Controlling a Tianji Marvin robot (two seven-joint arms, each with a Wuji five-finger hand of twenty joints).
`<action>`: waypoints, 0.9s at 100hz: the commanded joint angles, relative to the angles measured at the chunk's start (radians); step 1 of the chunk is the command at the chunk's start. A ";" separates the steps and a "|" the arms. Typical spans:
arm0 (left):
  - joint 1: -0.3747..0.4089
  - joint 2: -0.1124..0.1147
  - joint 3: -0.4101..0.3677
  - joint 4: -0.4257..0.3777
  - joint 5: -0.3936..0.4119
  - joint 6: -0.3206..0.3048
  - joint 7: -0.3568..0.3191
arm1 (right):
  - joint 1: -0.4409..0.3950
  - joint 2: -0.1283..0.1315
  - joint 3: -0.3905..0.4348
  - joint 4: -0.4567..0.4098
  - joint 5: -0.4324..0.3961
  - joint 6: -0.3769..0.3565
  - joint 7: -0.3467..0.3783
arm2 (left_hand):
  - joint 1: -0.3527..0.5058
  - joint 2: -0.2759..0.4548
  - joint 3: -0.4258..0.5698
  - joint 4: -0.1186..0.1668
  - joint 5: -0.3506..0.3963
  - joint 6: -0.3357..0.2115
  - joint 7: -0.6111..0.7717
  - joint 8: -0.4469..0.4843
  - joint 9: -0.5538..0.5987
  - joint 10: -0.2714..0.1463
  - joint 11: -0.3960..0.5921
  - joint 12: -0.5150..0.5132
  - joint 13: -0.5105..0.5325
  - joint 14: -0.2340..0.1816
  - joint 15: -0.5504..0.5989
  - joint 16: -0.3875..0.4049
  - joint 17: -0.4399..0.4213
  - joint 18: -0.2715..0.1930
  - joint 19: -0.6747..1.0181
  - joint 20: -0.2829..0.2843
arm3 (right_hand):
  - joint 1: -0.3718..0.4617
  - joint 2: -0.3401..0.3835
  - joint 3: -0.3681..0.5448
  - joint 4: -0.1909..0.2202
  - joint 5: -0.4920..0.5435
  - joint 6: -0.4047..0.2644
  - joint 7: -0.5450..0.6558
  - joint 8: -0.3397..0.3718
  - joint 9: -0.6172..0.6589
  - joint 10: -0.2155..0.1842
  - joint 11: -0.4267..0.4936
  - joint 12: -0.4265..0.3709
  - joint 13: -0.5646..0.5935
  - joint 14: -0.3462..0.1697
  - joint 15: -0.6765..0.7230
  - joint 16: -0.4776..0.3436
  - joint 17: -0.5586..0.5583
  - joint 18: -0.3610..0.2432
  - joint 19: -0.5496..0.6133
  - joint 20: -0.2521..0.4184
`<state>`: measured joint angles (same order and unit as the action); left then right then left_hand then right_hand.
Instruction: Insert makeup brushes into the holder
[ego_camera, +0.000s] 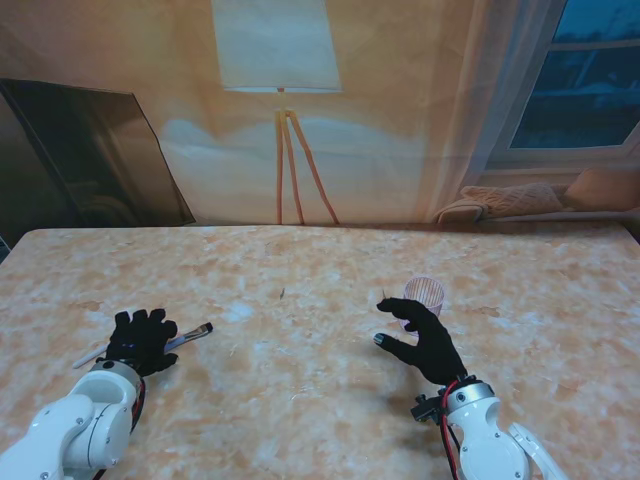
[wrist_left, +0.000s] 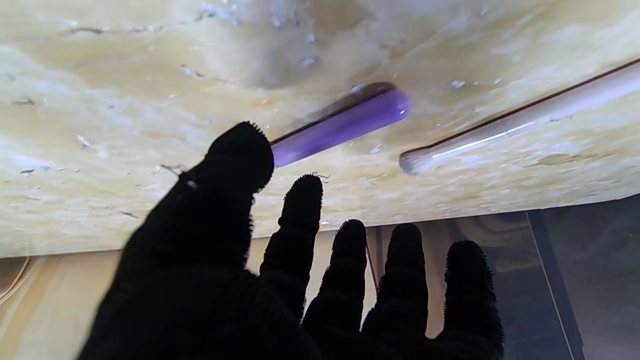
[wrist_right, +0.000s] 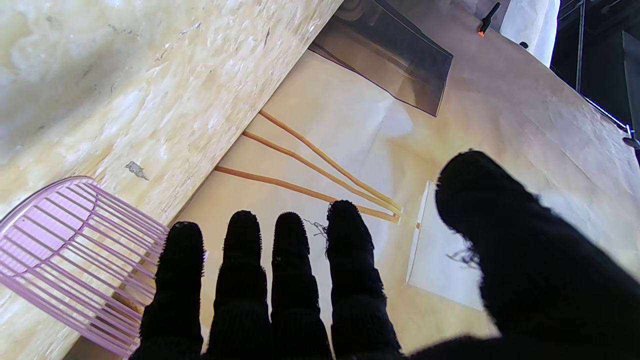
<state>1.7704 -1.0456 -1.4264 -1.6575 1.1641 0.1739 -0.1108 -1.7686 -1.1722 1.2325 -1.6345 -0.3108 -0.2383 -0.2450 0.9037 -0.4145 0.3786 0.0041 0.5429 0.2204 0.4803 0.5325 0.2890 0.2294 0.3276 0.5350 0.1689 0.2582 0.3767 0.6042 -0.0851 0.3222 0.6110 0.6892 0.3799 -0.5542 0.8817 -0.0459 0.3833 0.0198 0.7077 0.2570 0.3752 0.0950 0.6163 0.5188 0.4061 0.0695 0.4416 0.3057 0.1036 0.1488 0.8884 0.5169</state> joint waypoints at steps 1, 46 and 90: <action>-0.006 0.003 0.002 0.022 -0.003 0.003 -0.020 | -0.005 -0.004 -0.005 -0.002 -0.001 0.008 0.013 | -0.018 -0.032 0.057 -0.007 0.018 0.009 0.000 0.011 -0.048 0.005 -0.009 -0.016 -0.022 -0.018 -0.013 -0.019 -0.014 -0.007 -0.023 0.032 | -0.008 0.006 0.014 0.022 0.010 0.006 -0.001 -0.003 0.009 -0.009 0.010 -0.192 0.009 -0.019 0.004 0.018 -0.016 -0.012 0.002 0.004; -0.067 0.005 0.051 0.098 -0.030 0.025 -0.006 | 0.000 -0.004 -0.012 0.002 0.003 0.019 0.018 | -0.015 -0.026 0.029 -0.016 0.022 0.010 0.025 0.021 -0.046 0.004 0.003 -0.010 -0.018 -0.019 0.002 -0.012 -0.011 -0.014 -0.011 0.045 | -0.009 0.003 0.030 0.016 0.014 0.009 0.003 -0.004 0.010 -0.011 0.013 -0.191 0.009 -0.019 0.006 0.017 -0.016 -0.011 0.004 0.006; -0.101 0.004 0.100 0.160 -0.045 0.071 0.024 | 0.000 -0.006 -0.016 -0.004 0.010 0.038 0.015 | 0.123 -0.199 0.150 -0.065 0.115 -0.005 0.360 0.109 0.042 -0.010 0.082 0.029 0.049 -0.011 0.089 0.043 -0.006 -0.022 0.154 0.076 | -0.007 -0.001 0.038 0.013 0.013 0.009 0.005 -0.005 0.010 -0.011 0.015 -0.190 0.009 -0.019 0.009 0.016 -0.016 -0.012 0.005 0.007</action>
<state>1.6670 -1.0389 -1.3364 -1.5273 1.1234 0.2380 -0.0771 -1.7608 -1.1724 1.2210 -1.6345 -0.3018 -0.2032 -0.2428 0.9756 -0.5141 0.5522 -0.0252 0.6274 0.2198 0.7675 0.6337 0.3180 0.2275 0.4006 0.5411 0.1978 0.2468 0.4474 0.6239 -0.0829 0.3112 0.7318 0.7379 0.3799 -0.5541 0.9101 -0.0459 0.3843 0.0296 0.7077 0.2570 0.3752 0.0950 0.6163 0.5188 0.4061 0.0696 0.4416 0.3059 0.0968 0.1488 0.8884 0.5168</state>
